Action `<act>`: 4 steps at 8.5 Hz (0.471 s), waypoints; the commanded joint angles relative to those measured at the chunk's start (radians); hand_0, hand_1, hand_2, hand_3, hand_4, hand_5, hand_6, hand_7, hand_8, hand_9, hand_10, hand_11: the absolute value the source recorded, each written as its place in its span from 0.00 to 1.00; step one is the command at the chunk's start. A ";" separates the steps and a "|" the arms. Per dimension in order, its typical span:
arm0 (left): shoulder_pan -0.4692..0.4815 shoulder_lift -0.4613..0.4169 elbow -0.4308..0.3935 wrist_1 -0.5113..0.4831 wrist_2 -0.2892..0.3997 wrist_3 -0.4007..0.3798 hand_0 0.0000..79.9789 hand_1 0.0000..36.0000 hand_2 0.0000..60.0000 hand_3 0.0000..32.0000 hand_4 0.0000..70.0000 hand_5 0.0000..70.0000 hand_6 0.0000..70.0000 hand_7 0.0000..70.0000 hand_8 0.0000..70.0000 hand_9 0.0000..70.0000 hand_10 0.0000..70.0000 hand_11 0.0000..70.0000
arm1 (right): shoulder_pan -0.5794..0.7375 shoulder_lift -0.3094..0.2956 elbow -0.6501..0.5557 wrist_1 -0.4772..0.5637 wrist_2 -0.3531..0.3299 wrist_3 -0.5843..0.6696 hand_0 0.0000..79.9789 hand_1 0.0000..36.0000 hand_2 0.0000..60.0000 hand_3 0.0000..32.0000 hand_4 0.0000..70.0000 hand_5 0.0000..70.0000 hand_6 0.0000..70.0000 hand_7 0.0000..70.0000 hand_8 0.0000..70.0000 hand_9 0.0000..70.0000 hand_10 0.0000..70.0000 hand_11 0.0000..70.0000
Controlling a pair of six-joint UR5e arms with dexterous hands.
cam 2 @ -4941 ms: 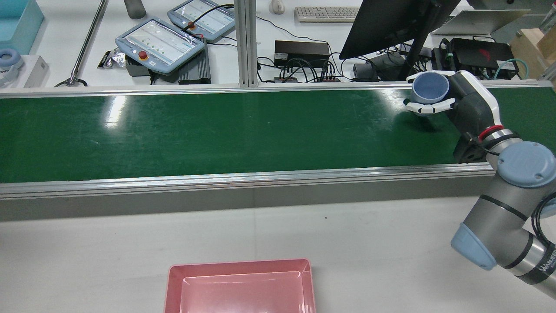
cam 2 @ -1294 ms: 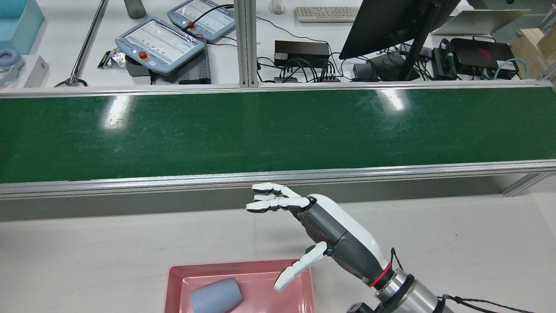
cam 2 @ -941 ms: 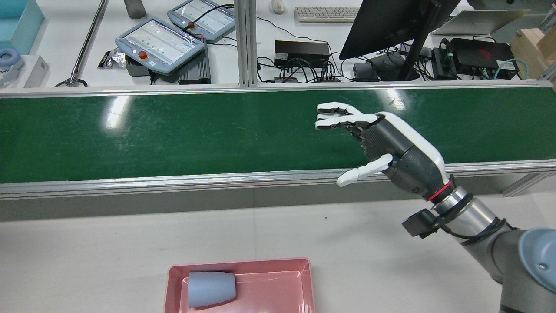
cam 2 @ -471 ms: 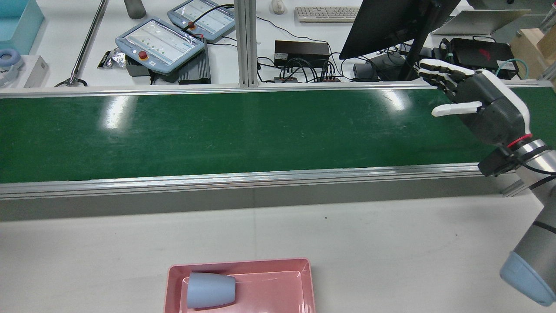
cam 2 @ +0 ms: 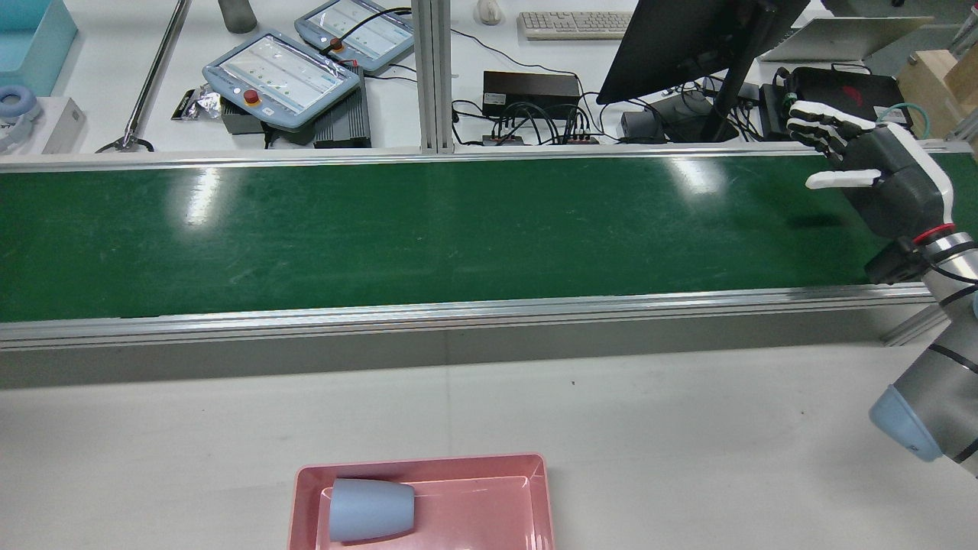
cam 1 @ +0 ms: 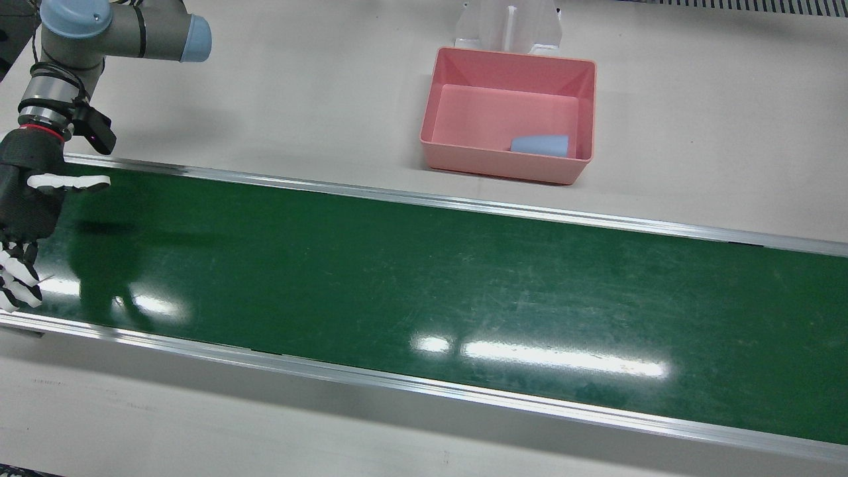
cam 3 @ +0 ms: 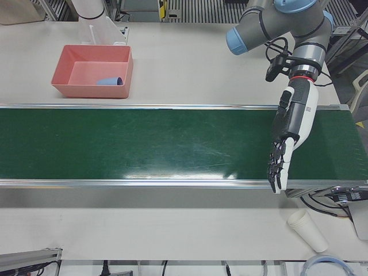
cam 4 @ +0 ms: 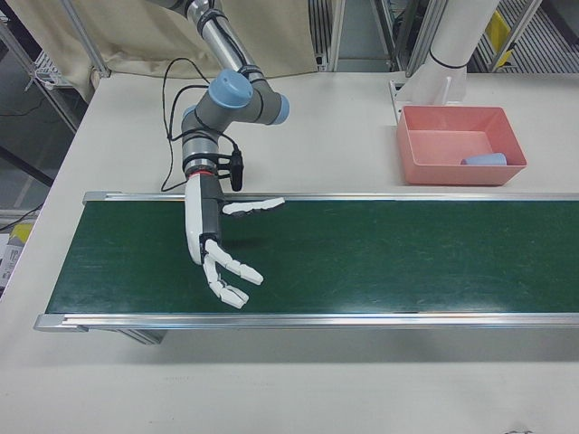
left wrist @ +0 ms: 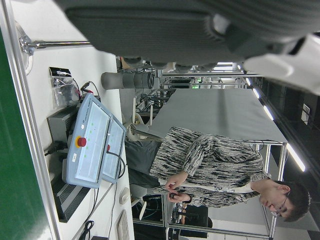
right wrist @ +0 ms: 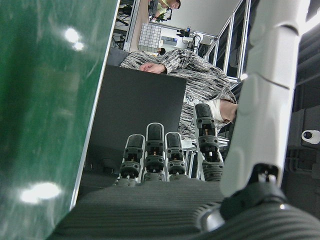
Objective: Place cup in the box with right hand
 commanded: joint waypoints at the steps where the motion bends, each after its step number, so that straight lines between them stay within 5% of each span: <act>1: 0.000 0.000 0.000 0.000 0.000 0.000 0.00 0.00 0.00 0.00 0.00 0.00 0.00 0.00 0.00 0.00 0.00 0.00 | 0.005 0.021 -0.050 0.034 0.000 0.010 0.75 0.50 0.04 0.00 0.22 0.14 0.13 0.42 0.24 0.37 0.16 0.26; 2: 0.000 0.000 0.000 0.000 0.000 0.000 0.00 0.00 0.00 0.00 0.00 0.00 0.00 0.00 0.00 0.00 0.00 0.00 | 0.005 0.027 -0.045 0.030 -0.002 0.012 0.73 0.54 0.12 0.00 0.20 0.13 0.13 0.43 0.24 0.37 0.15 0.25; 3: 0.000 0.000 -0.002 0.000 0.000 0.000 0.00 0.00 0.00 0.00 0.00 0.00 0.00 0.00 0.00 0.00 0.00 0.00 | 0.005 0.029 -0.016 0.010 -0.003 0.016 0.74 0.48 0.04 0.00 0.26 0.13 0.13 0.43 0.24 0.37 0.14 0.23; 4: 0.000 0.000 0.000 0.000 0.000 0.000 0.00 0.00 0.00 0.00 0.00 0.00 0.00 0.00 0.00 0.00 0.00 0.00 | -0.001 0.032 0.025 -0.084 -0.003 0.016 0.73 0.54 0.12 0.00 0.24 0.13 0.13 0.44 0.24 0.37 0.13 0.22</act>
